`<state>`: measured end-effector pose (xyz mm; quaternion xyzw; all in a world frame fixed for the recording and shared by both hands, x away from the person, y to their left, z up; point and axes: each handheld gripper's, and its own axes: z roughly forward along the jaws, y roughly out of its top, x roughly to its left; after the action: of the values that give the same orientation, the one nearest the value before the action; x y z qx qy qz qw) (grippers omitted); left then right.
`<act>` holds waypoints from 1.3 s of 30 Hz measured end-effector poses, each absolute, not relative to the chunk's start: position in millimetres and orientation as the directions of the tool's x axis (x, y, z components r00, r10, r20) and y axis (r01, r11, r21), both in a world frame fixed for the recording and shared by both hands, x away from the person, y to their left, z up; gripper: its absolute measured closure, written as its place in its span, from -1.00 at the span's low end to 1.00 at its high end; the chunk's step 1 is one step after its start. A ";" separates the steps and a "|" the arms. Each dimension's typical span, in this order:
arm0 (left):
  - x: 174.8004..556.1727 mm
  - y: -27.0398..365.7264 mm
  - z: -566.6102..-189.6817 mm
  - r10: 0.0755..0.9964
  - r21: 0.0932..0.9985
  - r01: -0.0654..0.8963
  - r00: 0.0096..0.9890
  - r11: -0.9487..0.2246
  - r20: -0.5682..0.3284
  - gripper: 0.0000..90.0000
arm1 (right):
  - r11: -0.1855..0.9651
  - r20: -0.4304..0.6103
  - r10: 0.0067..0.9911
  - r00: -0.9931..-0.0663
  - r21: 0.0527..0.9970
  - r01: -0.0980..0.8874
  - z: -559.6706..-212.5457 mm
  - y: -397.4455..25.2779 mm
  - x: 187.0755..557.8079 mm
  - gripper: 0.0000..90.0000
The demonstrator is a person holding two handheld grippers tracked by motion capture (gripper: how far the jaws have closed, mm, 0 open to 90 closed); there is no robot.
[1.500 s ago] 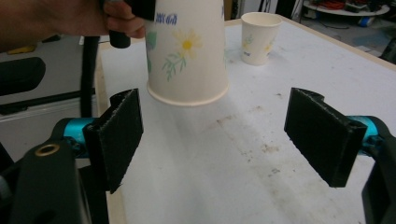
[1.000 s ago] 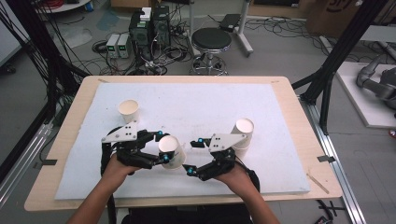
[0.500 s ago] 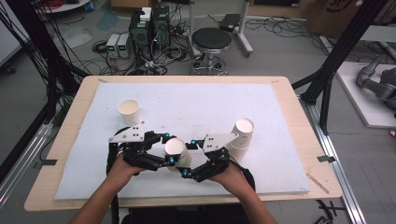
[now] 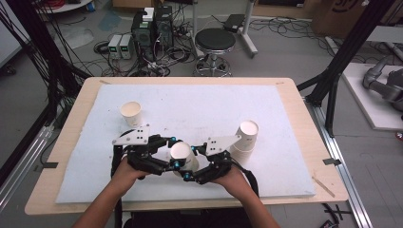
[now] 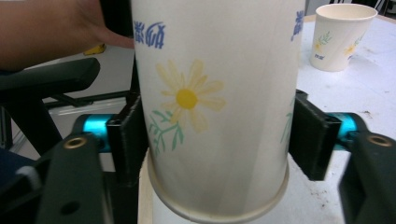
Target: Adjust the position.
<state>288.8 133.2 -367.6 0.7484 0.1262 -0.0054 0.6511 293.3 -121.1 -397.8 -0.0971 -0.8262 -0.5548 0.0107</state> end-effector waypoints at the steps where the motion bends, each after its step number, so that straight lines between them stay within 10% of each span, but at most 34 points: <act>1: 288.8 133.2 -367.6 0.182 0.973 0.196 0.968 -0.120 -0.172 -0.19 | 0.365 0.125 0.149 -0.981 0.915 0.172 -397.8 -121.1 293.3 -0.29; 5: 288.1 133.5 -367.7 0.184 0.972 0.199 0.967 -0.124 -0.174 -0.21 | 0.383 0.105 0.145 -0.984 0.911 0.154 -395.8 -121.7 293.2 -0.22; 9: 288.7 134.2 -365.3 0.231 0.966 0.205 0.959 -0.155 -0.167 -0.66 | 0.451 0.064 0.157 -0.986 0.883 0.129 -392.4 -120.8 291.6 -0.20; 39: 292.2 132.9 -357.9 0.176 0.863 0.193 0.977 -0.468 -0.123 -0.65 | 0.803 -0.065 0.060 -0.996 0.596 0.009 -371.3 -96.5 298.5 -0.17</act>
<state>292.2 132.9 -357.9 0.8566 0.1076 -0.0082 0.5045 298.5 -96.5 -371.3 -0.0182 -0.9486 -0.3135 -0.0400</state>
